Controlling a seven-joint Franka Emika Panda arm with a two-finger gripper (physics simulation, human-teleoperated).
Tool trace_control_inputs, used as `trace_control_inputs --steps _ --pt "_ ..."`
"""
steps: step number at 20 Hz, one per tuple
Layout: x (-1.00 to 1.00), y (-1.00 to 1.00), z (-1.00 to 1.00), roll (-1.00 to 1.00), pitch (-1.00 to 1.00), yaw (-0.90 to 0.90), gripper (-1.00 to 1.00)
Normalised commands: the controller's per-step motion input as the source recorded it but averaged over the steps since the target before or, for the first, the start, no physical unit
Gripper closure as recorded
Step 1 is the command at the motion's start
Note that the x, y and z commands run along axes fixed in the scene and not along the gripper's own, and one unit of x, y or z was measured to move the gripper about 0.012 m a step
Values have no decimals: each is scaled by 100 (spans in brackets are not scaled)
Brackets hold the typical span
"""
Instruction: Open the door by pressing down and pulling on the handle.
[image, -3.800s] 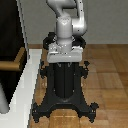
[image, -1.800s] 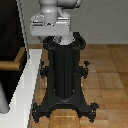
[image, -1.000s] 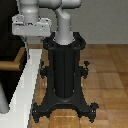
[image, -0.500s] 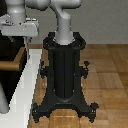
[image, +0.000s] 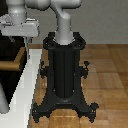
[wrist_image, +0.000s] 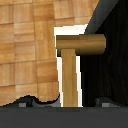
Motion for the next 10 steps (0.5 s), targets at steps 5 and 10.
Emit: trace_control_inputs --steps 5,10 --pt "0 0 -40 0 0 0 -100" --pt "60 0 0 0 0 0 -100"
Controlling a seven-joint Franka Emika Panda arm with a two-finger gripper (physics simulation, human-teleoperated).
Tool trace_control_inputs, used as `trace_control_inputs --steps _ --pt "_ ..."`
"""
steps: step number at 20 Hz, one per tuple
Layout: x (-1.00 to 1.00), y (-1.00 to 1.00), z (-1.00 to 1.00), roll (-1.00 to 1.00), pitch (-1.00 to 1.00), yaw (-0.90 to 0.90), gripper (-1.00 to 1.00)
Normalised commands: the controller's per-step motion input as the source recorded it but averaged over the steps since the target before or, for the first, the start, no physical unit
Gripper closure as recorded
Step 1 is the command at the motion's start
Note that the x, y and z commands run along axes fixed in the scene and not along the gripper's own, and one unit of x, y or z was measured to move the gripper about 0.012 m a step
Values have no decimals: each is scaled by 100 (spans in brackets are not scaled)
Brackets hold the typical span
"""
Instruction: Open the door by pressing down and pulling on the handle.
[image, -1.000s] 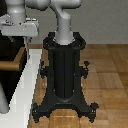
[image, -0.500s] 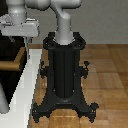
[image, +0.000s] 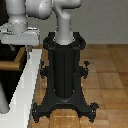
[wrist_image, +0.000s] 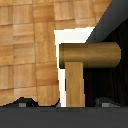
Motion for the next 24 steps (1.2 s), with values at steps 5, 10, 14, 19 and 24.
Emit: trace_control_inputs --steps 5,10,14,19,24 --pt "20 -20 -20 0 0 0 -100" --pt "0 0 -20 0 0 0 -100" --pt "0 0 -50 0 0 0 -100" --pt "0 0 0 0 0 0 -100" --pt "0 0 0 0 0 0 100"
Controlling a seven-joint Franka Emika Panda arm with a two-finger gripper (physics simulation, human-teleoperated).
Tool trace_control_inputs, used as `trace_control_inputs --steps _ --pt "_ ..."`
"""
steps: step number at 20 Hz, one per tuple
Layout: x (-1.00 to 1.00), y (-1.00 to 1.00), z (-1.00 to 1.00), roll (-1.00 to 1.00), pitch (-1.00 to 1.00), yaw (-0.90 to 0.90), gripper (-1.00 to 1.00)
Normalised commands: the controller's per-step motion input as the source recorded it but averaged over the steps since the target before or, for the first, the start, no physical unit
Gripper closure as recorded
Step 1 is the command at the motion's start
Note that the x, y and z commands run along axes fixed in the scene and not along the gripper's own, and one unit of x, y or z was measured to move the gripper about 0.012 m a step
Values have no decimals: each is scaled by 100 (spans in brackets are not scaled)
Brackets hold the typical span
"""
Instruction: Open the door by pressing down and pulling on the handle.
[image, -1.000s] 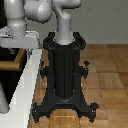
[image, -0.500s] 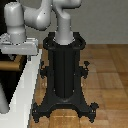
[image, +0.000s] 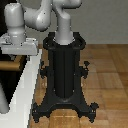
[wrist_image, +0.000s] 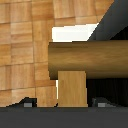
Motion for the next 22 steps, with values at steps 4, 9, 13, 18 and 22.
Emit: trace_control_inputs --steps 4,9,13,18,22 --pt "0 0 0 0 0 0 100" --pt "0 0 0 0 0 0 100" --pt "0 0 0 0 0 0 100" --pt "0 0 0 0 0 0 100" --pt "0 0 0 0 0 0 100"
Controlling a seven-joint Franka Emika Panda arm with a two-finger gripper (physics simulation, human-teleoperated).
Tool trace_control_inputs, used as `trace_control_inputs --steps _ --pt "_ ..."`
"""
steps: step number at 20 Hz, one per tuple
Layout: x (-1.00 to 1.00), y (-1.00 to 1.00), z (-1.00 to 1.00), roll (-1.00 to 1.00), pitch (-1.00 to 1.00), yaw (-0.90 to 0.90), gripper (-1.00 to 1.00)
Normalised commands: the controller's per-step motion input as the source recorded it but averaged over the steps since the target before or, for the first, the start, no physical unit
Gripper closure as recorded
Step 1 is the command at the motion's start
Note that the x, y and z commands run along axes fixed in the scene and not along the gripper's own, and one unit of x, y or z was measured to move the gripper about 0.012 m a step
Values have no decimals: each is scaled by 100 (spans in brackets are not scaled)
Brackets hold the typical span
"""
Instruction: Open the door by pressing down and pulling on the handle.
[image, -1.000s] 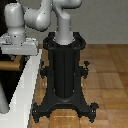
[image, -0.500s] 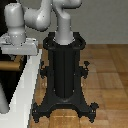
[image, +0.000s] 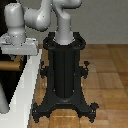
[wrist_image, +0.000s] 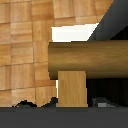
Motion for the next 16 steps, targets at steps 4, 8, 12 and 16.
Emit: trace_control_inputs --steps 4,8,12,16 --pt "0 0 -75 0 -8 0 100" --pt "0 0 0 0 -11 0 100" --pt "0 0 -25 0 -11 0 100" --pt "0 0 -25 0 -8 0 100"
